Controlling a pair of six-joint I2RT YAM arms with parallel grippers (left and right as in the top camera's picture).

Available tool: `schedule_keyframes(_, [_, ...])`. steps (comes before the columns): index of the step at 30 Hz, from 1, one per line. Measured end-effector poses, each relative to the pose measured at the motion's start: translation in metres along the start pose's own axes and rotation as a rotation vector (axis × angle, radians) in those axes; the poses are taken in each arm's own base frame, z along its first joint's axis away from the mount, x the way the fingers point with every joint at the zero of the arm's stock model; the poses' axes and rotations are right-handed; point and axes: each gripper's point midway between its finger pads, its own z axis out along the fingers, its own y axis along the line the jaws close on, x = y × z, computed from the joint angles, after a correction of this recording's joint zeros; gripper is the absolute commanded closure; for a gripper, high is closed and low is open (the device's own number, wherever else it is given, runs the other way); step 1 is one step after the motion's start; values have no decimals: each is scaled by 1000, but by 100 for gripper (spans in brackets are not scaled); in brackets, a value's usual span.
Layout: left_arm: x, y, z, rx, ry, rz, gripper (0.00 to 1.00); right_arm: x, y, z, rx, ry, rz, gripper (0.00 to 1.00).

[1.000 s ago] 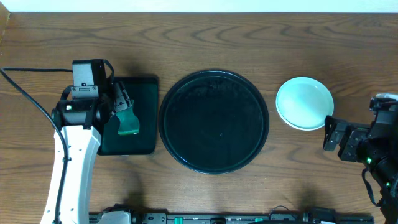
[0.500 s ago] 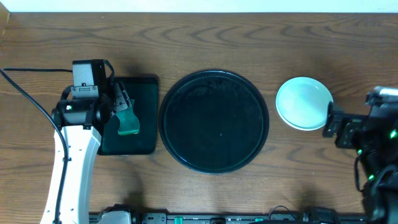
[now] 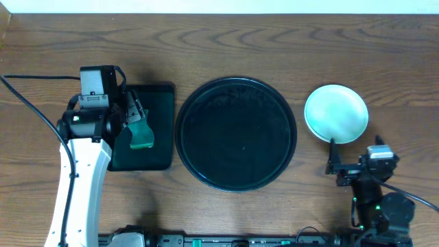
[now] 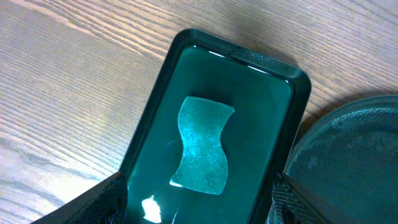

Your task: Clean dirty plates on tray and stack at the side

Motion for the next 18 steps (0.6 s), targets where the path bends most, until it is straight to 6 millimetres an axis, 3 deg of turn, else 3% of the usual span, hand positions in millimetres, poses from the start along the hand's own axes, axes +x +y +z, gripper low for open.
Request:
schedule_keyframes(6, [0,0,0,0,-1,0,25,33,13,10,-62,-33,-10,1])
schedule_keyframes(18, [0,0,0,0,-1,0,25,33,19,11,-89,-62,-16,1])
